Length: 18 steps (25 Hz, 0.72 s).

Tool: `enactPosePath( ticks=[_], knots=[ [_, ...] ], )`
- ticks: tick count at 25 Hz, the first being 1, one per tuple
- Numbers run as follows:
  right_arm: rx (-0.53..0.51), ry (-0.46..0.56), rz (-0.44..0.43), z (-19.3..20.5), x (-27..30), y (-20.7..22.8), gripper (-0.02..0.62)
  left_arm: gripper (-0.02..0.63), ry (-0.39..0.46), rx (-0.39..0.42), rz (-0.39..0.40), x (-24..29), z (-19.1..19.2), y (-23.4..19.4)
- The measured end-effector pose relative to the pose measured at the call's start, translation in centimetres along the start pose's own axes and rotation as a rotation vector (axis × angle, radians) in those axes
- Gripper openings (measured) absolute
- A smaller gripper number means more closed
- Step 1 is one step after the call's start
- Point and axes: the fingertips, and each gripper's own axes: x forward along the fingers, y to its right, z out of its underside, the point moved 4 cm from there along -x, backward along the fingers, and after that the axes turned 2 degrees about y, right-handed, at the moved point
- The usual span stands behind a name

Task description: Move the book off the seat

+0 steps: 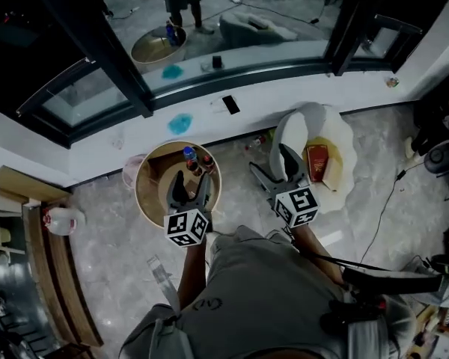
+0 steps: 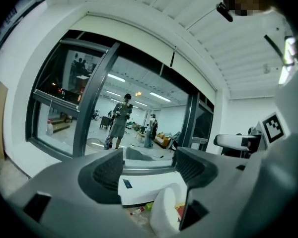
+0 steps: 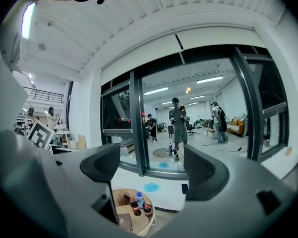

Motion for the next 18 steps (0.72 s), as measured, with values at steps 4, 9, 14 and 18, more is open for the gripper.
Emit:
enactPosePath(
  ticks=[4, 9, 14, 18],
  knots=[
    [0.034, 0.039, -0.001, 0.8, -4.0, 5.5, 0.410, 0.344, 0.012, 0.027, 0.003, 1.6, 1.8, 7.8],
    [0.064, 0.065, 0.033, 1.4, -7.8, 12.3, 0.410, 0.344, 0.057, 0.110, 0.089, 4.6, 2.0, 17.0],
    [0.084, 0.124, 0.145, 0.4, -9.8, 18.7, 0.410, 0.344, 0.031, 0.198, 0.231, 8.4, 2.1, 23.3],
    [0.101, 0.120, 0.276, 2.2, -11.6, 24.1, 0.410, 0.344, -0.024, 0.185, 0.358, 13.7, 5.7, 26.8]
  ],
)
